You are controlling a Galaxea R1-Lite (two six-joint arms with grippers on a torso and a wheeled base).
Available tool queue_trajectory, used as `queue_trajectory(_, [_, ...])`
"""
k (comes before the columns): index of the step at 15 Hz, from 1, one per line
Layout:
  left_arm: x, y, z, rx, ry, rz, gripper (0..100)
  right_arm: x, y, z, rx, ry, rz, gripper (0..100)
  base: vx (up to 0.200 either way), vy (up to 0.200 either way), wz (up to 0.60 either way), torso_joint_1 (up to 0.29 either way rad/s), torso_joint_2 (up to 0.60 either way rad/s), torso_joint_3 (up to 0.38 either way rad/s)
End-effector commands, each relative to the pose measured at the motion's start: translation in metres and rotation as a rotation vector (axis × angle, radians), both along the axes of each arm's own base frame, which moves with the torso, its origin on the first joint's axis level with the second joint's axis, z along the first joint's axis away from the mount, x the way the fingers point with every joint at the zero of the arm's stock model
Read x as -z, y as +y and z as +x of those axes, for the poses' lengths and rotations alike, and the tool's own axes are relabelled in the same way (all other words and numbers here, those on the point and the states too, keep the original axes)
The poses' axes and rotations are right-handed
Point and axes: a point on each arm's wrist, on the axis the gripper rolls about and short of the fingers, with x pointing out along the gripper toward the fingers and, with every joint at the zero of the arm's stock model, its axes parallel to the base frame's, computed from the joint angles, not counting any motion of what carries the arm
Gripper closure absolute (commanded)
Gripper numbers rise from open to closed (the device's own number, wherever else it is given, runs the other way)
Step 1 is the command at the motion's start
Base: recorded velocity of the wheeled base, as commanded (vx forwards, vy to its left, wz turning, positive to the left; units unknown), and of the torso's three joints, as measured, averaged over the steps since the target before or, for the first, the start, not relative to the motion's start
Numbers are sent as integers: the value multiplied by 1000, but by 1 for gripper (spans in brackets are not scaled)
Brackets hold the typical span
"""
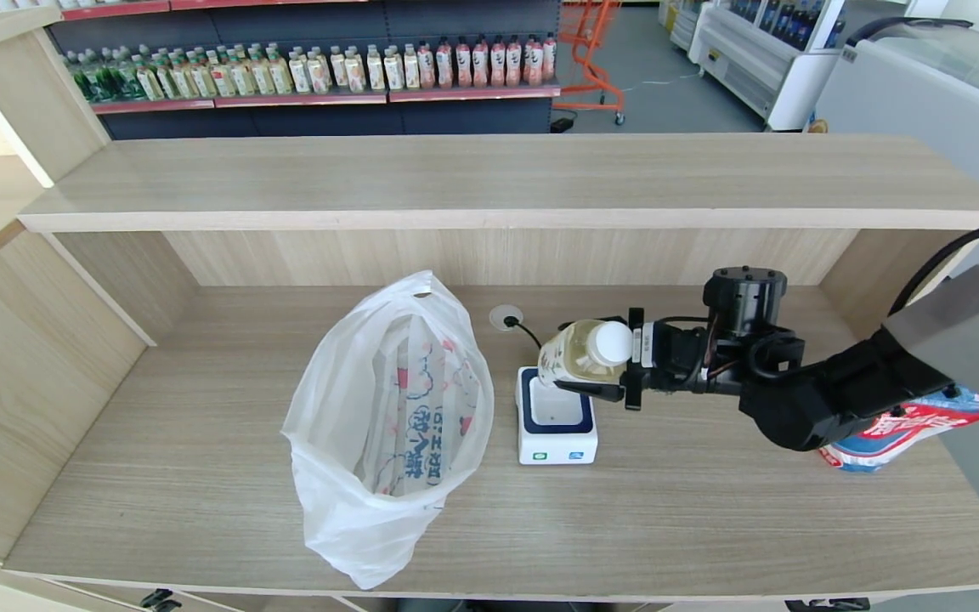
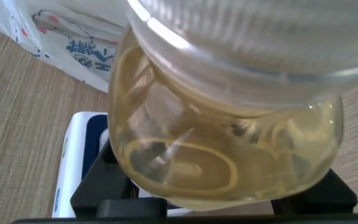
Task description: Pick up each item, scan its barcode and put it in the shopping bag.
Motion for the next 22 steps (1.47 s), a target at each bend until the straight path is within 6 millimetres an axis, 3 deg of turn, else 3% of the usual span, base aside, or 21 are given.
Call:
queue_trajectory(1, [0,0,0,0,0,0,0,4,2,2,0,1,0,100,0,0,0,0,0,0])
queue_trajectory(7, [0,0,0,0,0,0,0,4,2,2,0,5,1,100,0,0,0,0,0,0])
queue_trajectory(11, [0,0,0,0,-2,0,0,-31,-15,-19,57,133,81,100,0,0,0,0,0,0])
queue_trajectory(12, [0,0,0,0,0,0,0,-67,-26,-50,86,236,165,100,0,0,0,0,0,0])
queue_trajectory(13, [0,0,0,0,0,0,0,-86,-35,-73,120,315,229,100,0,0,0,0,0,0])
queue_trajectory(16, [0,0,0,0,0,0,0,-127,-57,-139,243,637,491,100,0,0,0,0,0,0])
queue_trajectory(18, [0,0,0,0,0,0,0,-123,-73,-159,336,729,524,100,0,0,0,0,0,0])
queue_trajectory(22, [0,0,0,0,0,0,0,-116,-99,-174,431,787,590,100,0,0,0,0,0,0])
